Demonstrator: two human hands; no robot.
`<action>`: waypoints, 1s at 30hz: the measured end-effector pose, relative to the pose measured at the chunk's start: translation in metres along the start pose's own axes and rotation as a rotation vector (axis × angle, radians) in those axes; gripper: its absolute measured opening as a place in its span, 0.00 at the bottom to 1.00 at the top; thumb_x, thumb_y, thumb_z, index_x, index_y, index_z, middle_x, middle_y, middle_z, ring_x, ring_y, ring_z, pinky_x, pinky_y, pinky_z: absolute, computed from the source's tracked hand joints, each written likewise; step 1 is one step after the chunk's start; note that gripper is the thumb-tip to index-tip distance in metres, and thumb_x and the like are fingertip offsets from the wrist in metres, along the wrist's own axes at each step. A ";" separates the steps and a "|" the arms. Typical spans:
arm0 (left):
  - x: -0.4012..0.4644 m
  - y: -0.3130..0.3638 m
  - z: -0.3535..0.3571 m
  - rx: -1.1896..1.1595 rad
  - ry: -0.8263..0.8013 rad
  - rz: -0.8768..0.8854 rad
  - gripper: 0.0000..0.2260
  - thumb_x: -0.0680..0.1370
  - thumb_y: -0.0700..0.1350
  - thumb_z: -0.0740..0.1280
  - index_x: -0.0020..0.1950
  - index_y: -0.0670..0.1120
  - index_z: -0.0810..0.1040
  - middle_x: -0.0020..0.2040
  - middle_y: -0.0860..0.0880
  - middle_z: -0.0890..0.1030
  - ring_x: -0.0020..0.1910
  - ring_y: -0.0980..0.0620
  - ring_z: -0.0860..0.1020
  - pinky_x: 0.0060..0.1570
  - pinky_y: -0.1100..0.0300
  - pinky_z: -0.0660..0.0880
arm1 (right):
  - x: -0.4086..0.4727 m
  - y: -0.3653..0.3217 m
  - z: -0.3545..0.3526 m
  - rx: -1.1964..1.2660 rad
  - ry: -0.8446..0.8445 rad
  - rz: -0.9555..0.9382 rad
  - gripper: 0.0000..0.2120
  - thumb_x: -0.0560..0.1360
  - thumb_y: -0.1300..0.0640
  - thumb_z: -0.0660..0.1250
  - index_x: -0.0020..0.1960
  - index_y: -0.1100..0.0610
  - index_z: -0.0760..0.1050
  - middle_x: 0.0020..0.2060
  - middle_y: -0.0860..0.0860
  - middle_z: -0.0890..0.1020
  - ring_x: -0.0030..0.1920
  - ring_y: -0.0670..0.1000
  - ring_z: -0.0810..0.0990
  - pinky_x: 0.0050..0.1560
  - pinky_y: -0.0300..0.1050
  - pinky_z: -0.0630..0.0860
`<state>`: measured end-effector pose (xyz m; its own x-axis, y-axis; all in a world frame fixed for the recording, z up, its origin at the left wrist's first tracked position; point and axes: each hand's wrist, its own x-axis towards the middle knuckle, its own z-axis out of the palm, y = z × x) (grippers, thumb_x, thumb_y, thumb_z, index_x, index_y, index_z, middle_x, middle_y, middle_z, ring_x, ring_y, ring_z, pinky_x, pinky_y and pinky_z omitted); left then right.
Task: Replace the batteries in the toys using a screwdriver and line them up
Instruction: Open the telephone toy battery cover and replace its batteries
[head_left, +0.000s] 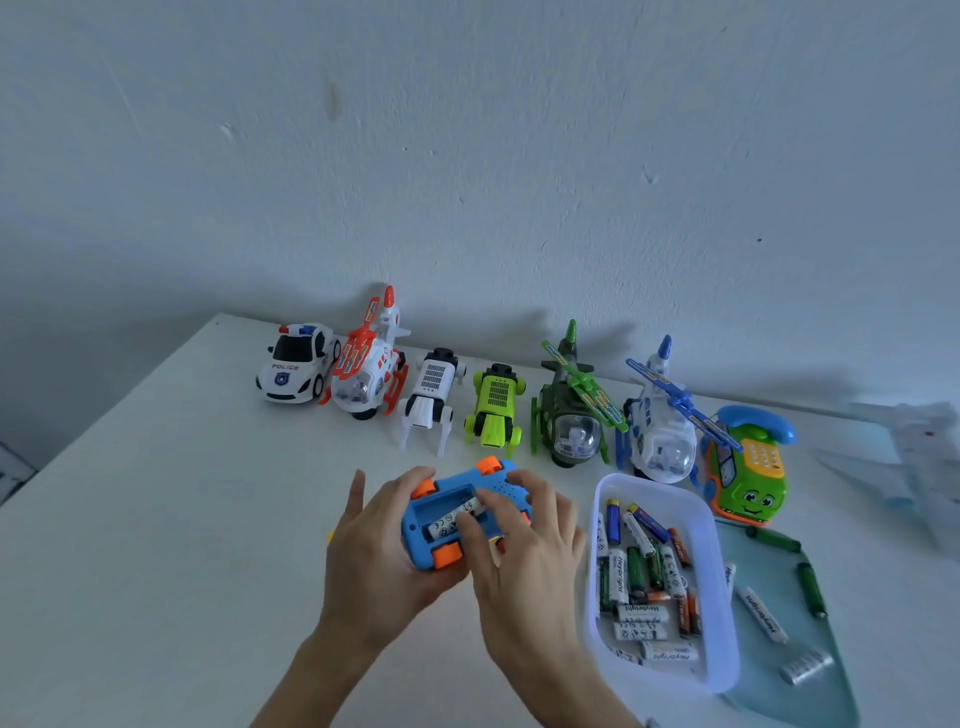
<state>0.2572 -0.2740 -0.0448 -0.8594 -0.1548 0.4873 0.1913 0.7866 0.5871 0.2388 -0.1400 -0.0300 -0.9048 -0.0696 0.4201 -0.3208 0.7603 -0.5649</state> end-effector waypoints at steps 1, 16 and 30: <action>-0.002 0.001 0.000 -0.005 0.008 -0.006 0.32 0.64 0.66 0.68 0.62 0.51 0.69 0.48 0.61 0.76 0.48 0.63 0.75 0.70 0.45 0.59 | -0.001 -0.001 0.000 0.038 -0.004 0.013 0.16 0.74 0.40 0.58 0.50 0.46 0.79 0.56 0.45 0.75 0.55 0.47 0.67 0.52 0.44 0.61; -0.017 0.016 0.001 -0.015 0.055 -0.139 0.35 0.61 0.71 0.68 0.60 0.52 0.73 0.45 0.70 0.74 0.48 0.76 0.72 0.69 0.40 0.63 | 0.038 0.030 -0.093 0.485 -0.104 0.366 0.05 0.72 0.61 0.70 0.44 0.52 0.78 0.29 0.38 0.80 0.31 0.42 0.73 0.34 0.31 0.71; -0.028 0.073 0.009 -0.157 0.152 -0.028 0.33 0.64 0.70 0.70 0.59 0.49 0.74 0.45 0.65 0.77 0.47 0.63 0.76 0.56 0.32 0.73 | 0.023 0.114 -0.100 -0.004 -0.344 0.335 0.06 0.73 0.55 0.68 0.49 0.53 0.80 0.35 0.46 0.79 0.40 0.50 0.78 0.46 0.45 0.73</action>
<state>0.2914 -0.2070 -0.0213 -0.7865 -0.2730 0.5540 0.2496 0.6800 0.6894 0.2092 0.0097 -0.0141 -0.9986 -0.0300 -0.0446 0.0045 0.7798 -0.6260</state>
